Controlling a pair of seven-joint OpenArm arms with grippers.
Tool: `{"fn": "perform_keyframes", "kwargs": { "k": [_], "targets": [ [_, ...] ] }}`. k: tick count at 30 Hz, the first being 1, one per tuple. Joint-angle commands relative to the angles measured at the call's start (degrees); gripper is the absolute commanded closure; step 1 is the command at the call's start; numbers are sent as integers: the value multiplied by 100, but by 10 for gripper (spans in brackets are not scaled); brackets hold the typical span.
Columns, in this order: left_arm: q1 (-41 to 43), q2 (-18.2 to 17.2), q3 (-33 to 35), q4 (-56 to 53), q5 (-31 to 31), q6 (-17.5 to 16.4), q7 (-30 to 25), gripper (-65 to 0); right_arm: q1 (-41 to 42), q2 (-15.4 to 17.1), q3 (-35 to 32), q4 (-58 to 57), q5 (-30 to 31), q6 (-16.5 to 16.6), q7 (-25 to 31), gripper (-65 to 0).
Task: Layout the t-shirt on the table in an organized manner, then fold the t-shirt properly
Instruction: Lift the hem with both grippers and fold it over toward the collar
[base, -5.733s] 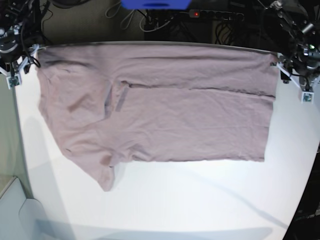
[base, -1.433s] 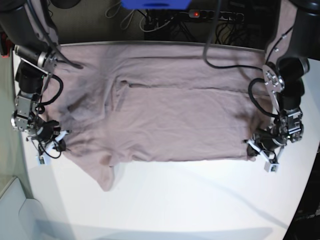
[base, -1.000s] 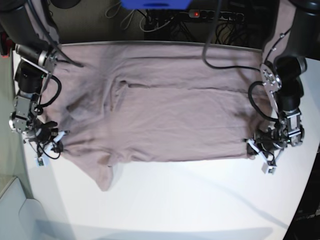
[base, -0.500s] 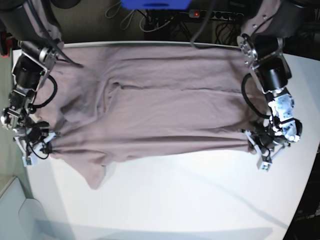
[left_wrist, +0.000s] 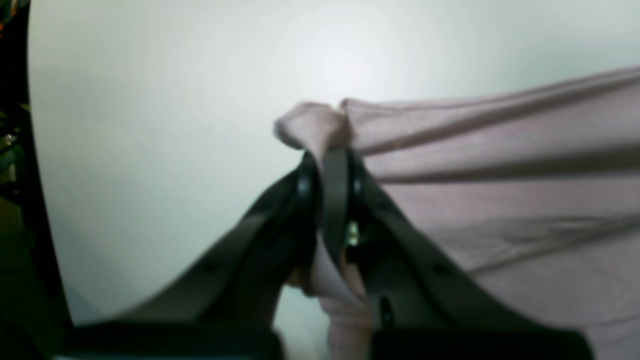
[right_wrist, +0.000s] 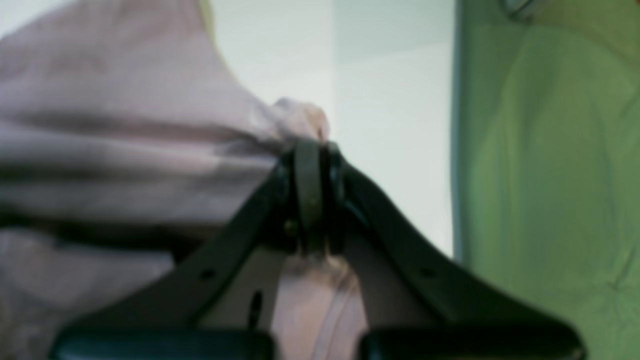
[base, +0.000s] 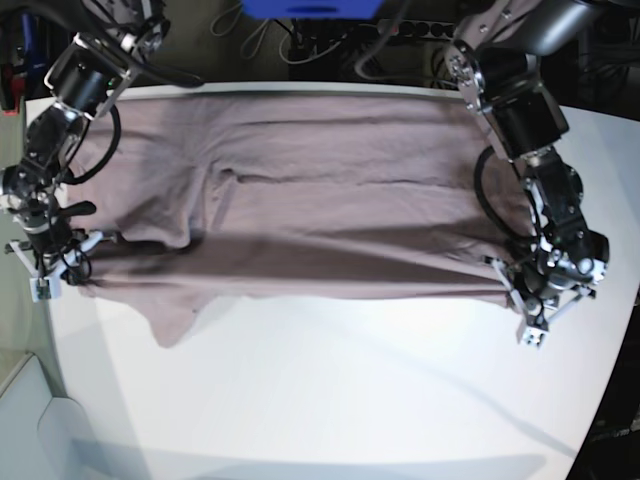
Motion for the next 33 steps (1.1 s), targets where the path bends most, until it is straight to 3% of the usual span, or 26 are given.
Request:
{"fn": "perform_keyframes", "kwargs": {
  "k": [1, 7, 19, 33],
  "targets": [
    [-75, -47, -10, 224, 40, 60, 2, 0, -1, 111, 13, 273, 255, -73, 68, 0],
    [355, 33, -10, 1024, 40, 60, 283, 0, -731, 120, 13, 1284, 950, -73, -371, 0],
    [1357, 217, -10, 2334, 49, 60, 555, 0, -2190, 49, 22, 2506, 1987, -73, -441, 0],
    [1973, 191, -661, 2369, 66, 60, 529, 0, -3219, 49, 92, 2488, 2180, -73, -398, 0]
  ]
}}
